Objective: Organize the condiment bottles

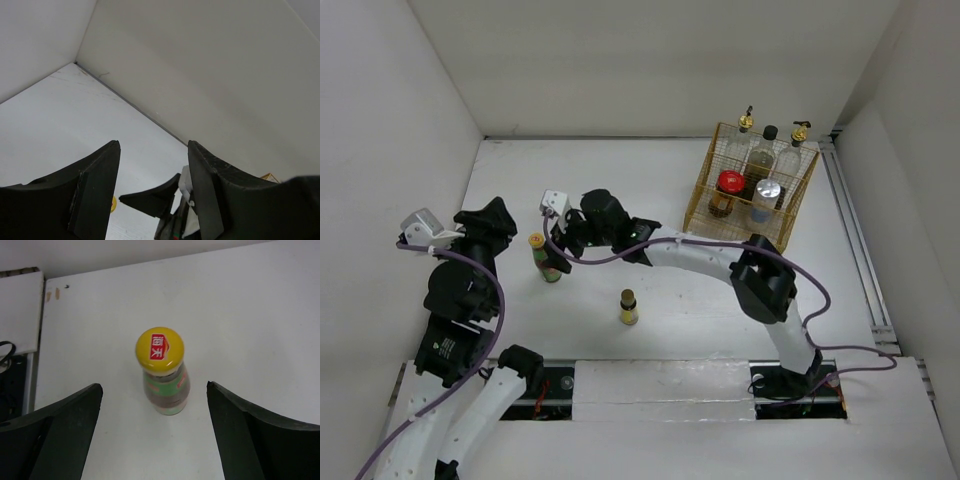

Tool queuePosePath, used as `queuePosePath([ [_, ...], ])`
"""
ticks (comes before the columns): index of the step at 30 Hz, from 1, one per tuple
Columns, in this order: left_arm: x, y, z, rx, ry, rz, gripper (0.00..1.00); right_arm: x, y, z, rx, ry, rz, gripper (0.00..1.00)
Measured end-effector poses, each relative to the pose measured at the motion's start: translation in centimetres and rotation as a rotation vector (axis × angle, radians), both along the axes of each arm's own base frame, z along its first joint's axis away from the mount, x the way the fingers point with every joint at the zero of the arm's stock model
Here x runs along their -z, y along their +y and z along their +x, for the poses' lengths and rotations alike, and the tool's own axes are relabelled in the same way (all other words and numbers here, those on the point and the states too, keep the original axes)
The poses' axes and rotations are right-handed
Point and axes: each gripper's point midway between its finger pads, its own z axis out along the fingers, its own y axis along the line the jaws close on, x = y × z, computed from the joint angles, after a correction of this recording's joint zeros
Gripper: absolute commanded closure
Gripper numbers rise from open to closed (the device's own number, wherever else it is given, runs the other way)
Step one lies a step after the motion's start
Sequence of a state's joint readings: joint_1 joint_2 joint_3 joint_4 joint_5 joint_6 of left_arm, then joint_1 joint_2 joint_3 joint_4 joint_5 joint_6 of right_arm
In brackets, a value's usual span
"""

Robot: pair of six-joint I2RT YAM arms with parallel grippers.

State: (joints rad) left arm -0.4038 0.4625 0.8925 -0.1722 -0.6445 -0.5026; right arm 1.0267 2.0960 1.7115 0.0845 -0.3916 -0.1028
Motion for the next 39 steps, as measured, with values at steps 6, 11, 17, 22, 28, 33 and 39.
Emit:
queuePosePath([
  [6,-0.1,-0.3,0.0,0.021,-0.005,0.004,0.48,2.1,2.2,2.0,0.033,0.007,0.025,0.14],
  [11,-0.2,-0.6,0.0,0.035,-0.009,0.007,0.47,3.2,3.5,2.5,0.045,0.046,0.07,0.46],
  [17,-0.3,-0.8,0.1,0.049,-0.013,0.008,0.47,2.4,4.2,2.4,0.059,0.092,0.157,0.7],
  [22,-0.3,-1.2,0.1,0.071,-0.012,0.016,0.47,1.8,2.4,1.8,0.076,0.113,0.182,0.73],
  [28,-0.5,-1.9,0.2,0.111,-0.02,0.031,0.42,-6.0,-3.9,2.1,0.142,0.072,0.273,0.74],
  [33,-0.4,-3.5,0.9,0.183,-0.015,0.059,0.4,-17.4,-14.6,4.2,0.316,-0.078,0.473,0.77],
  [39,1.8,-6.6,3.3,0.305,0.07,0.113,0.39,-23.9,-27.2,5.1,0.62,-0.246,0.581,0.79],
])
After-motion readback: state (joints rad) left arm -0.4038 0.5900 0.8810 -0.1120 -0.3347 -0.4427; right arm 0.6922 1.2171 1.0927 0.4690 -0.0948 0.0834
